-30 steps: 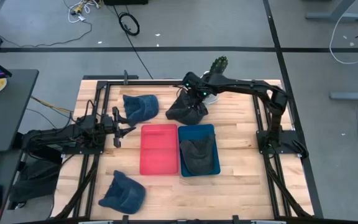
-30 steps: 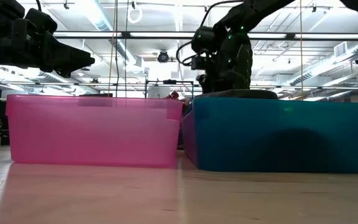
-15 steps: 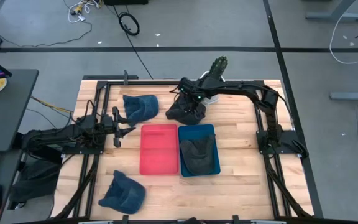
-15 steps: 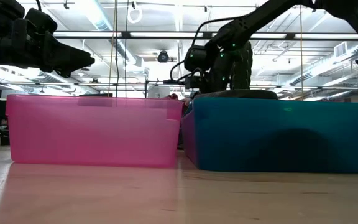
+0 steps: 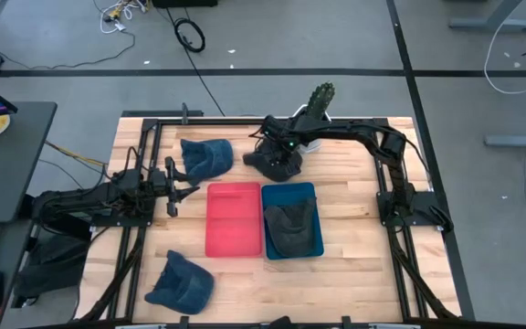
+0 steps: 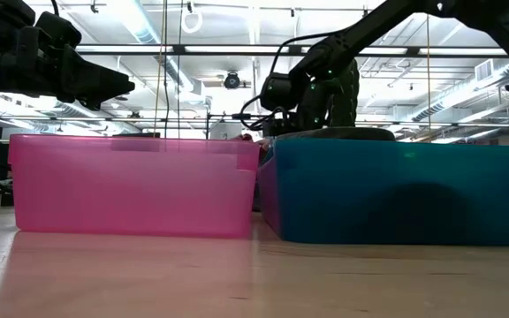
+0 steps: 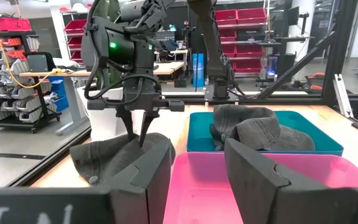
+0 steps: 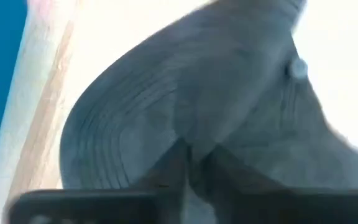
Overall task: Pick & Place hat
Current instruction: Put the black cap into the blue bin
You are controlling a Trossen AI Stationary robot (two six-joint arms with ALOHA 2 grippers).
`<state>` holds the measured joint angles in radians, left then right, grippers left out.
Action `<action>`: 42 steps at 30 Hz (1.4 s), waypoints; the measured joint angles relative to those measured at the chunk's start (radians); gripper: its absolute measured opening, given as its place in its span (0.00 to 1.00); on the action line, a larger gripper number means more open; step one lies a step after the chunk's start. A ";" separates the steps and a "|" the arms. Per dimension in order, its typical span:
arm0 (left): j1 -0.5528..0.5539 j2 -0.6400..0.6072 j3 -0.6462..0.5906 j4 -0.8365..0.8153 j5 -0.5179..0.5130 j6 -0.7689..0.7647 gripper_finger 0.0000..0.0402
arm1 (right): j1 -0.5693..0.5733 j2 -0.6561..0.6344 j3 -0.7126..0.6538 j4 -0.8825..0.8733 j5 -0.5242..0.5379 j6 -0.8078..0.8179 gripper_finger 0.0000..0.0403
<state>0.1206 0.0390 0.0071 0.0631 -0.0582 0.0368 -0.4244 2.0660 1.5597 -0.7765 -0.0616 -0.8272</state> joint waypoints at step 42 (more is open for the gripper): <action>0.000 0.000 0.000 0.000 0.000 0.000 0.39 | 0.273 -0.384 0.000 -0.206 0.103 0.756 0.00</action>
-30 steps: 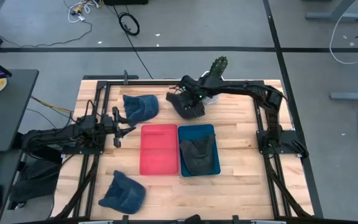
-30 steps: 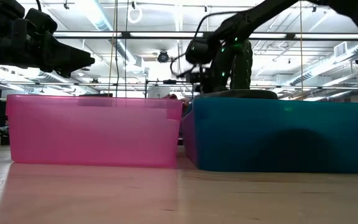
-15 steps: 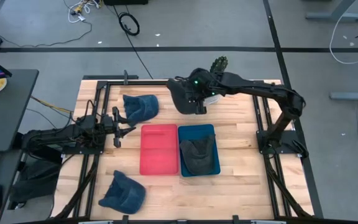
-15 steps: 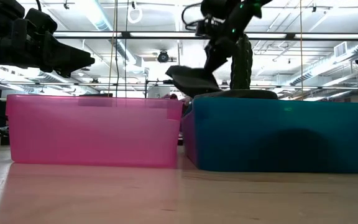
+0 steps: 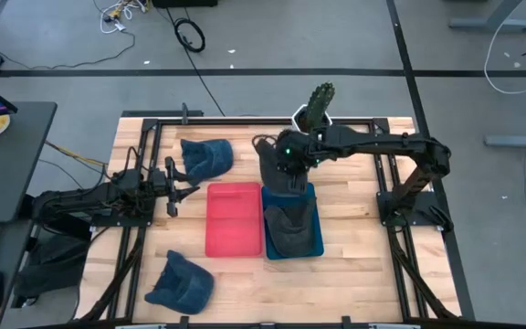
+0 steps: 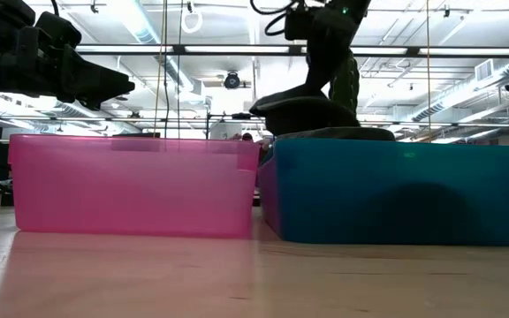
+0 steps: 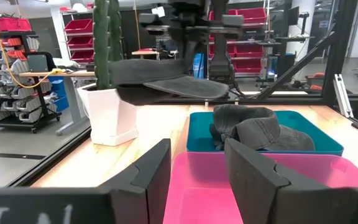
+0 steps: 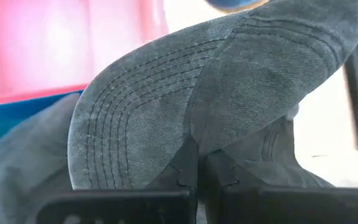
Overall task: Pick & Place hat
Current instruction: Put the black cap into the blue bin
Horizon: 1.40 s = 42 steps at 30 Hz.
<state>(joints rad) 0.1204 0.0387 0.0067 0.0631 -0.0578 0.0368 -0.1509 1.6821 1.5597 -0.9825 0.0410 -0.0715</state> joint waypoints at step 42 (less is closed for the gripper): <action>0.000 0.000 0.000 0.000 0.000 0.000 0.39 | 0.330 0.002 -0.079 -0.067 0.077 0.508 0.00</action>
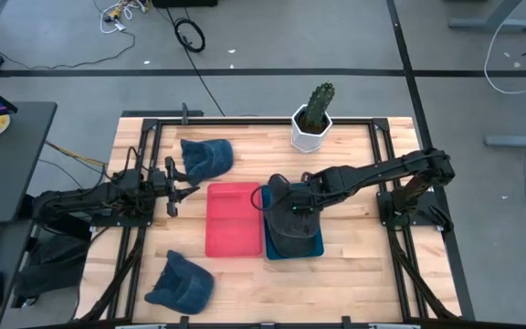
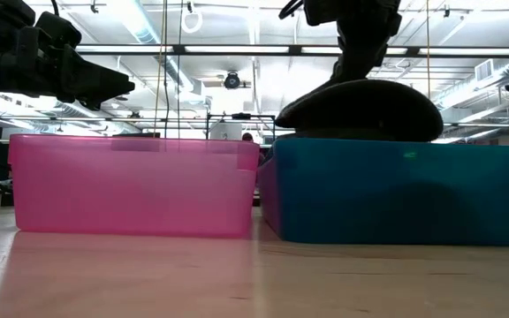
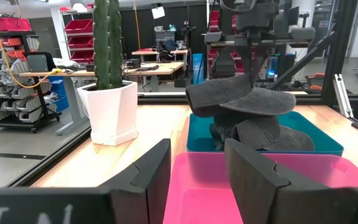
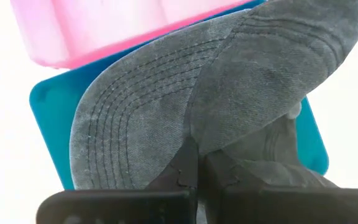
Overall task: Pick & Place hat
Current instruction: Put the black cap into the blue bin
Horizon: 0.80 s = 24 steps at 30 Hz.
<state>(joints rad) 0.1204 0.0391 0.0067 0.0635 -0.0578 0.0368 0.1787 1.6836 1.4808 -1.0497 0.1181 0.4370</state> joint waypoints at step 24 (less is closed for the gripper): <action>0.000 0.000 0.000 0.000 0.000 0.000 0.39 | -0.084 -0.005 -0.330 0.361 -0.142 -0.014 0.00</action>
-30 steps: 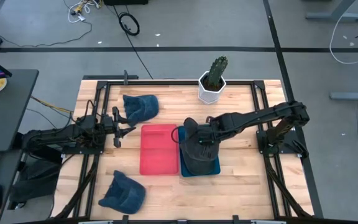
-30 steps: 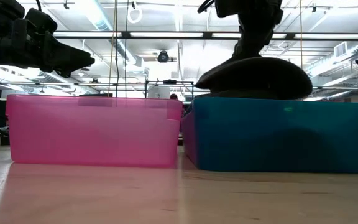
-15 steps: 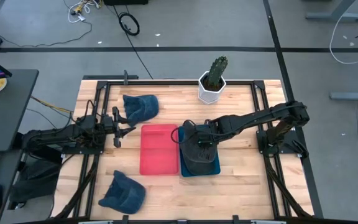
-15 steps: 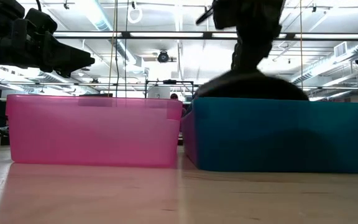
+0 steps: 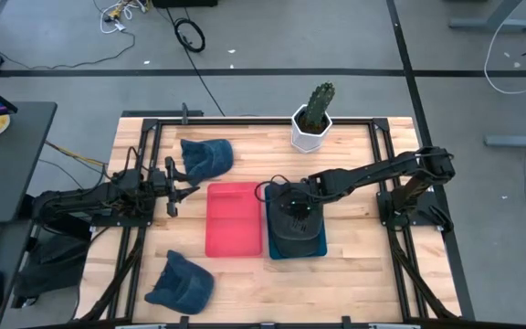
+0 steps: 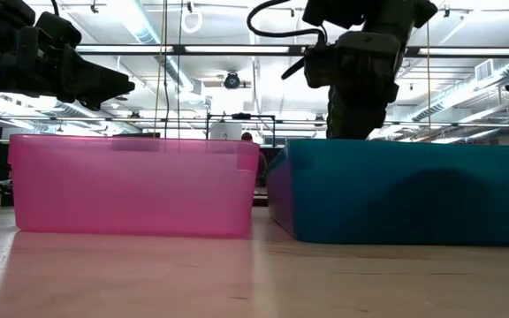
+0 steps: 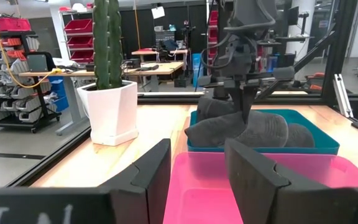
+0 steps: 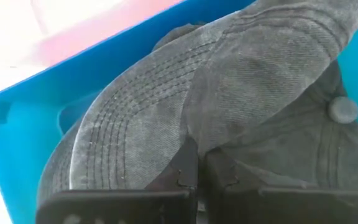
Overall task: Pick & Place hat
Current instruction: Put the black cap into the blue bin
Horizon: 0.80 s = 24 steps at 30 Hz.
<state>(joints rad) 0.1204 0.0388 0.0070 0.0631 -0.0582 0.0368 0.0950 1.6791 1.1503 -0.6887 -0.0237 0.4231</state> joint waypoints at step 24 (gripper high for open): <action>0.000 0.000 0.000 0.000 0.000 0.000 0.39 | -0.033 0.004 -0.013 0.060 -0.028 -0.069 0.10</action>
<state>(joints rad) 0.1207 0.0390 0.0070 0.0631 -0.0580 0.0368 0.0624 1.6833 1.1374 -0.6289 -0.0517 0.3542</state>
